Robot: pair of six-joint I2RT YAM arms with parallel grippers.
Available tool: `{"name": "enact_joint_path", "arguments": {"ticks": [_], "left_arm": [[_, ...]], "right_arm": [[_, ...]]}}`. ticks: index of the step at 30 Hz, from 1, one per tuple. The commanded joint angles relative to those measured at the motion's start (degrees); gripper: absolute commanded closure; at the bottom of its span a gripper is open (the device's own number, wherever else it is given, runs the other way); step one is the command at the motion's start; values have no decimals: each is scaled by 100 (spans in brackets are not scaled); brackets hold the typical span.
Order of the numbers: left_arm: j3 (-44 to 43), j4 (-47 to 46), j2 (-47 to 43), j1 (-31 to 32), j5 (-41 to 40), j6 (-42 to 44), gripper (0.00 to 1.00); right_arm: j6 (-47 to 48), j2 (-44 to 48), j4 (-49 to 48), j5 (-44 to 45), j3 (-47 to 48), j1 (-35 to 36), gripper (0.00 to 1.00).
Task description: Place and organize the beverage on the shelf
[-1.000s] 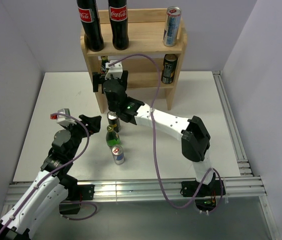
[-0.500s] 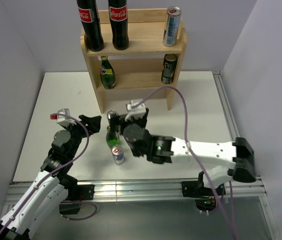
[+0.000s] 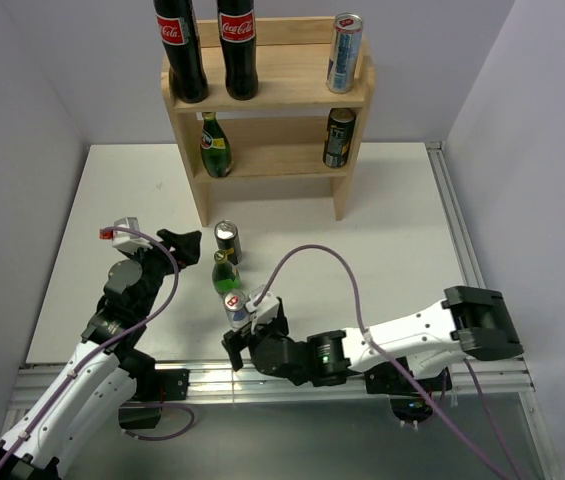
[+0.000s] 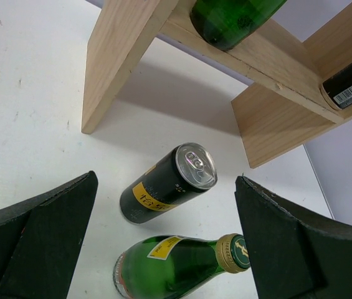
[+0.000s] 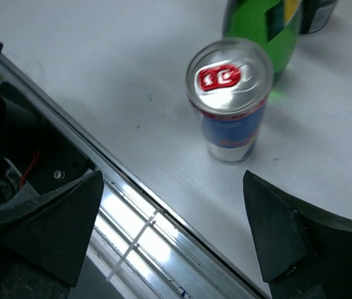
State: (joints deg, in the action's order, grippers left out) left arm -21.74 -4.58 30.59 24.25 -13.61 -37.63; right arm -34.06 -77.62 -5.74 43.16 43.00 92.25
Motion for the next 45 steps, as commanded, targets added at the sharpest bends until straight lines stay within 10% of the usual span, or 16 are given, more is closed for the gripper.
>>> {"name": "enact_joint_path", "arguments": {"ticks": [1,23,26,32,45], "left_arm": [[12,9,-18,27,-116,133,1],[12,-70,26,36,-54,142,1],[20,-52,26,36,-63,150,1],[12,-34,26,36,-63,150,1],[12,-34,26,45,-46,133,1]], "right_arm": [[-162,-454,-718,-352,234,57,0],[137,-2678,-1254,281,982,-971,2],[163,-2819,-1404,351,1017,-1033,21],[146,-2776,-1387,482,982,-1077,98],[1049,-18,959,1941,2097,-866,100]]}}
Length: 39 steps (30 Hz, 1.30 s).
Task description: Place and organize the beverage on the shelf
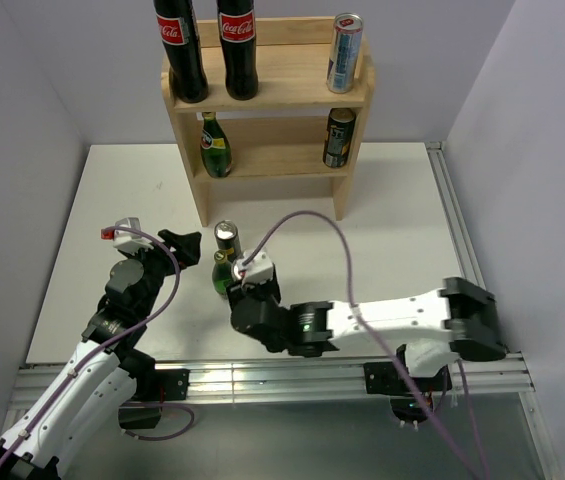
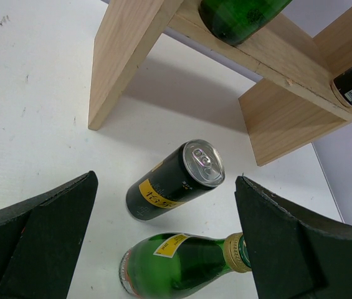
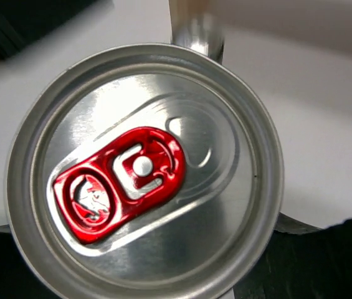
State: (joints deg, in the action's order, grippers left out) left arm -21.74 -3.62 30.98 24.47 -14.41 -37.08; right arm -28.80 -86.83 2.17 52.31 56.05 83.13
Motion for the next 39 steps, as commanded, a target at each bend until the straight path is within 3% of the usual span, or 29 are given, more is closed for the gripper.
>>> {"name": "enact_joint_path", "arguments": {"ticks": [1,9,12,13,14,21,31,39], "left_arm": [[12,-130,-31,23,35,87,1],[-6,-69,-83,23,-17,78,1],[-6,-34,-145,23,-52,87,1],[-6,-25,-154,23,-53,87,1],[-6,-8,-180,32,-61,87,1],[-15,10,-233,32,-61,87,1],[-15,1,-233,40,-9,87,1],[-32,1,-251,41,-9,78,1]], "right_arm": [[716,1191,213,1139,941,19,100],[2466,1450,309,359,2918,-1307,100],[2817,924,406,26,4102,-1983,100],[2818,791,476,-45,4107,-2107,100],[2983,303,895,-368,5290,-2491,100],[3003,-870,1768,-846,7171,-3284,100],[2572,-1433,2094,-1311,7754,-4146,100],[2440,-1662,2278,-1426,8115,-4340,100]]}}
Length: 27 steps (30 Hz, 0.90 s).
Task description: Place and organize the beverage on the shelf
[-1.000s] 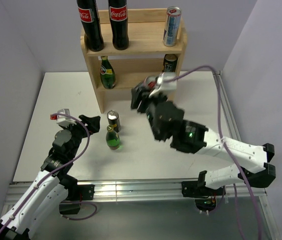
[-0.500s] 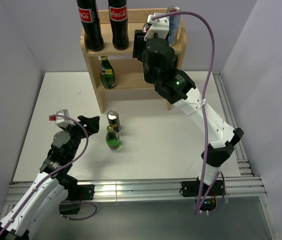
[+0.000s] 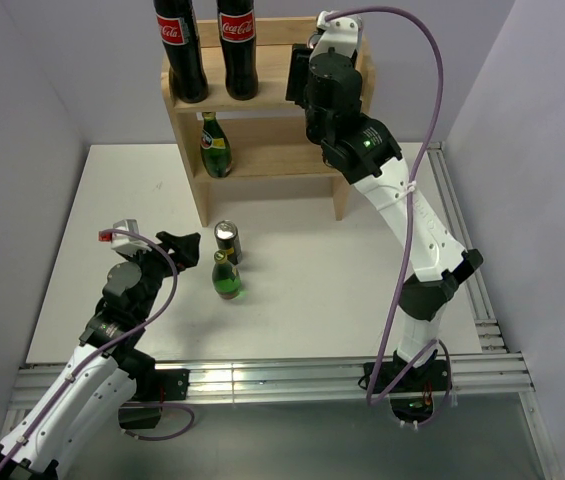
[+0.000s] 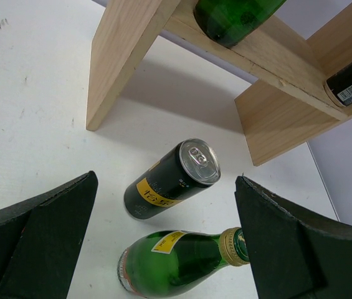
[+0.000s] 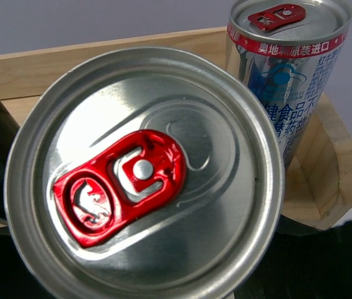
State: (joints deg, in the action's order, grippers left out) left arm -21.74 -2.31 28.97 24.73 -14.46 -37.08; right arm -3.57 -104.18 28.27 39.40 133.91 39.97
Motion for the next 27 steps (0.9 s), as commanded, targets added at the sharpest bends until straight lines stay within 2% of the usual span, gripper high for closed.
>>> {"name": "enact_joint_path", "arguments": {"ticks": [1,18,21,23,24,26,27], "left_arm": [[-24,-130,-49,23,4,78,1],[-32,-60,-137,32,-40,78,1],[-24,-59,-137,41,-40,78,1],[-24,-59,-155,49,-48,78,1],[-24,-59,-155,41,-48,78,1],[-32,-59,-155,49,-48,78,1],[-32,-59,-155,41,-48,78,1]], "right_arm": [[-117,56,-305,-134,320,-33,100],[-592,12,38,-152,-102,-156,100],[-609,-41,47,-143,-110,-165,96],[-627,-58,47,-143,-110,-173,84],[-627,-76,47,-143,-119,-182,72],[-627,-85,29,-169,-119,-191,61],[-627,-102,29,-169,-119,-191,51]]}}
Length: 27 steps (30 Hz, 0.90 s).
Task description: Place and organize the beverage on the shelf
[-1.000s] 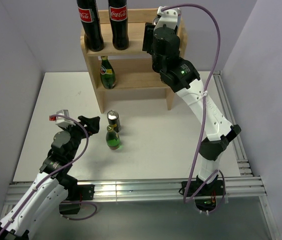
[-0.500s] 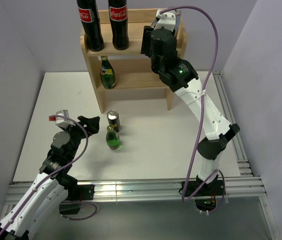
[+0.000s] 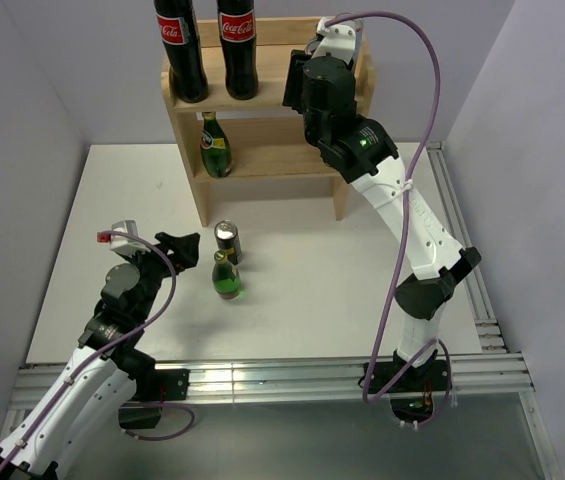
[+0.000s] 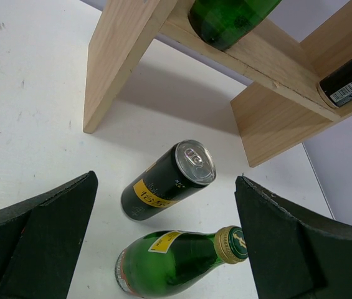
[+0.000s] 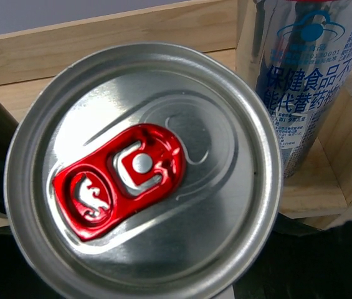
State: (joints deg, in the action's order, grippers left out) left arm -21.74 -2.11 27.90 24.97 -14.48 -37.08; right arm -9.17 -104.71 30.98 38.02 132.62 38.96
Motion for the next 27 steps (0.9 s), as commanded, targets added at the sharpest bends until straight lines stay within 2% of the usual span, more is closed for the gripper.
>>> {"name": "enact_joint_path", "arguments": {"ticks": [1,4,9,22,27], "left_arm": [[-32,-70,-48,17,-46,78,1],[-41,-79,-30,34,-55,78,1],[-32,-70,-48,25,-64,78,1],[-32,-70,-48,34,-72,87,1],[-32,-62,-48,43,-81,96,1]], "right_arm": [[-67,-59,-250,-32,10,-90,46],[-85,-76,-259,-14,1,-90,33],[-85,-147,-294,-5,10,-90,25],[-94,-349,-505,39,1,-134,24],[-94,-489,-628,48,-8,-161,28]]}}
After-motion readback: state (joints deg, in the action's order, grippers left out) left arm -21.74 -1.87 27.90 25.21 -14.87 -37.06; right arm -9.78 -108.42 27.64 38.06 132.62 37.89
